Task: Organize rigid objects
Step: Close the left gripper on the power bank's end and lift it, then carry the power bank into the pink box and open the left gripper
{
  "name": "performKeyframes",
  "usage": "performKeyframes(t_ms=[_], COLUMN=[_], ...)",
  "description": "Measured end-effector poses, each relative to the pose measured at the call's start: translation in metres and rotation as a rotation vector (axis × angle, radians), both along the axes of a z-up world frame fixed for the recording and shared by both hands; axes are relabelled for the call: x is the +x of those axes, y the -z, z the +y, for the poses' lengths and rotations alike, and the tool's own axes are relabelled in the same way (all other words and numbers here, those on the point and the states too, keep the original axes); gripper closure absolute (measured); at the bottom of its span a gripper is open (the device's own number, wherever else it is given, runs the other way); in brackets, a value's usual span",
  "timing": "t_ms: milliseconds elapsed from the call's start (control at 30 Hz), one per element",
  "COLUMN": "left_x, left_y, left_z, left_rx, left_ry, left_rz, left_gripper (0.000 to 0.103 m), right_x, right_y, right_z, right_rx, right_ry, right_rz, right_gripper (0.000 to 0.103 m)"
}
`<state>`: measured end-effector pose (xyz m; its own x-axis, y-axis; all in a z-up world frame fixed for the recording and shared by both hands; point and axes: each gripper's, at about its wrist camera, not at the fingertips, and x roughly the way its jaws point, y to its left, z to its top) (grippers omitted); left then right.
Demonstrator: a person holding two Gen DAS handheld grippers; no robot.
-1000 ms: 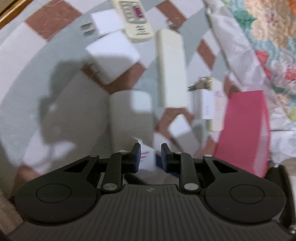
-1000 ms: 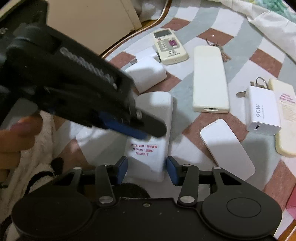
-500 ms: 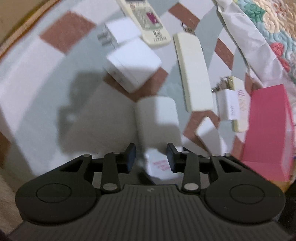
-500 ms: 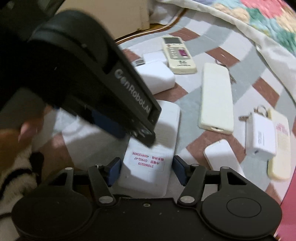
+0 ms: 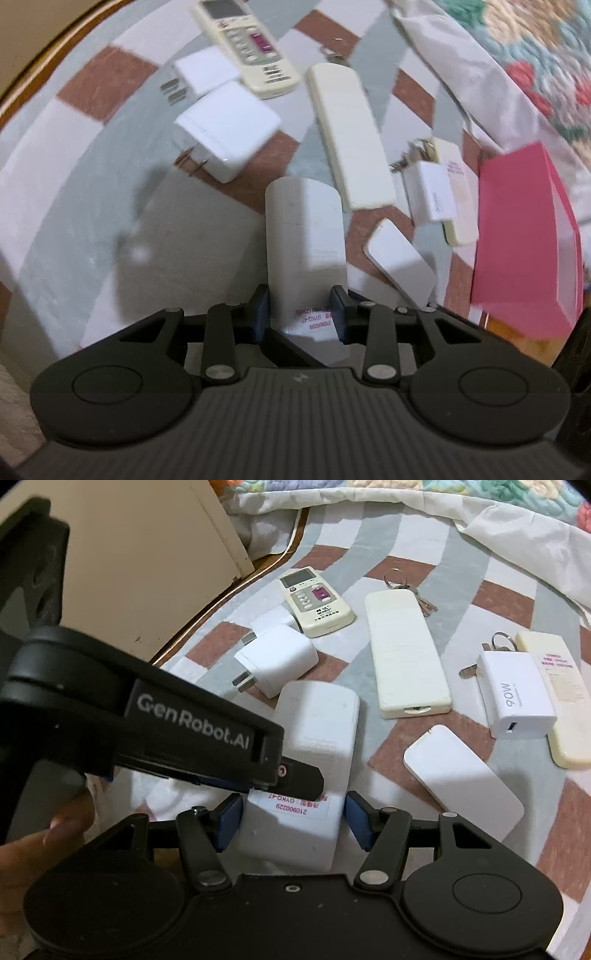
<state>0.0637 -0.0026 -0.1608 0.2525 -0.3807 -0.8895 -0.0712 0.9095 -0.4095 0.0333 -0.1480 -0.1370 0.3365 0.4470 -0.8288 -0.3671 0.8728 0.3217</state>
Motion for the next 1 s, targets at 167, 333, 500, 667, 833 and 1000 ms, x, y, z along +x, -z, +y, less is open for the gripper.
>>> performKeyframes(t_ms=[167,333,500,667,833,1000], left_x=[-0.008,-0.017,-0.024,-0.039,-0.048,-0.050], left_y=[-0.020,-0.052,-0.091,-0.126,-0.155,-0.180], left_z=[-0.011,-0.022,-0.036,-0.062,-0.092,-0.131], left_rx=[0.009,-0.002,-0.008,0.036,0.067,0.063], left_ry=[0.077,0.149,0.224,0.321,0.405,0.493], left_rz=[-0.060,-0.139,-0.185,-0.230,-0.275,-0.315], left_gripper=[0.070,0.071,0.073,0.073,0.073,0.073], right_x=[-0.016,-0.031,-0.043,-0.051,-0.056,-0.067], right_y=[-0.019,-0.048,-0.081,-0.111,-0.131,-0.150], right_z=[-0.008,-0.022,-0.040,-0.053,-0.077,-0.113], right_rx=[-0.029,-0.030,-0.029,-0.047,-0.047,-0.049], right_ry=[0.018,0.055,0.085,0.114,0.161,0.228], right_rz=[-0.057,-0.131,-0.175,-0.163,-0.172,-0.204], right_gripper=[0.038,0.038,0.038,0.038,0.038,0.038])
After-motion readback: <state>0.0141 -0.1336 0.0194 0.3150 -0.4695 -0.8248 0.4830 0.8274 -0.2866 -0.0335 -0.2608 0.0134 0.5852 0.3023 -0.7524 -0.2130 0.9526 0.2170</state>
